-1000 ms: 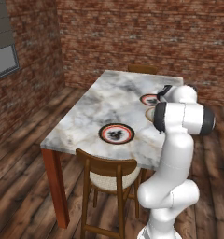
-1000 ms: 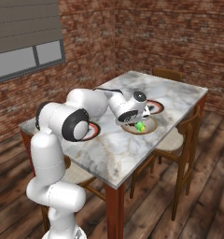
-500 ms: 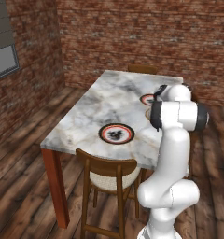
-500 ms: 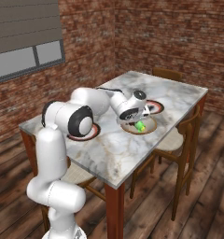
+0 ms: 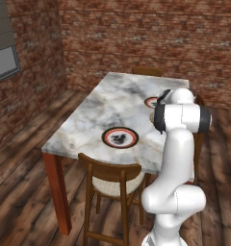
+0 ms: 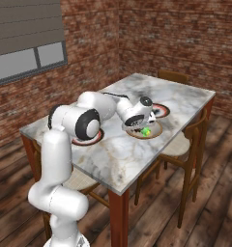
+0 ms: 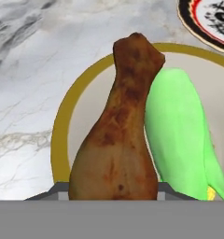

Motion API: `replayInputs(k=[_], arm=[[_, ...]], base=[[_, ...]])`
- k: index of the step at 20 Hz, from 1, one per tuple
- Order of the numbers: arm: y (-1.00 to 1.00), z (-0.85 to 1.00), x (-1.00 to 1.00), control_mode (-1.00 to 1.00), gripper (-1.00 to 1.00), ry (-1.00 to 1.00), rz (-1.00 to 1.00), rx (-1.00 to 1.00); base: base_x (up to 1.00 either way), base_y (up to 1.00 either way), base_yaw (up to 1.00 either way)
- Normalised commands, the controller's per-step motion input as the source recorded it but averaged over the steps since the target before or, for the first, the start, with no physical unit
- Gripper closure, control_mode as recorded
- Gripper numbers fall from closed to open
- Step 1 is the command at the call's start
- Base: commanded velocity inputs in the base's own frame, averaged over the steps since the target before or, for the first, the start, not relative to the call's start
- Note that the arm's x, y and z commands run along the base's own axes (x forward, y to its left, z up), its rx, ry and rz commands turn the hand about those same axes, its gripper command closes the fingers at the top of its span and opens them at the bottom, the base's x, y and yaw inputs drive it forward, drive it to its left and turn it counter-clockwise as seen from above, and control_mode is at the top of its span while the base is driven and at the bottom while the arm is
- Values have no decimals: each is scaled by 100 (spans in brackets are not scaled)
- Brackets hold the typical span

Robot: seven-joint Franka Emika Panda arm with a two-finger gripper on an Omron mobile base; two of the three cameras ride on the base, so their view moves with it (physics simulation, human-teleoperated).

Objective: Pick the chicken drumstick and corn from their plates and place them in the bowl. Then put the bowl in the fridge.

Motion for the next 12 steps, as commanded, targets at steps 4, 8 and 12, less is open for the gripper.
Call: replayInputs(k=[4,8,12], arm=[[-2,-9,8,-100,100,0,0,0],[-1,-5,8,-100,100,0,0,0],[0,-11,11,-100,100,4,0,0]], base=[[0,0,0],[0,0,0],[0,0,0]])
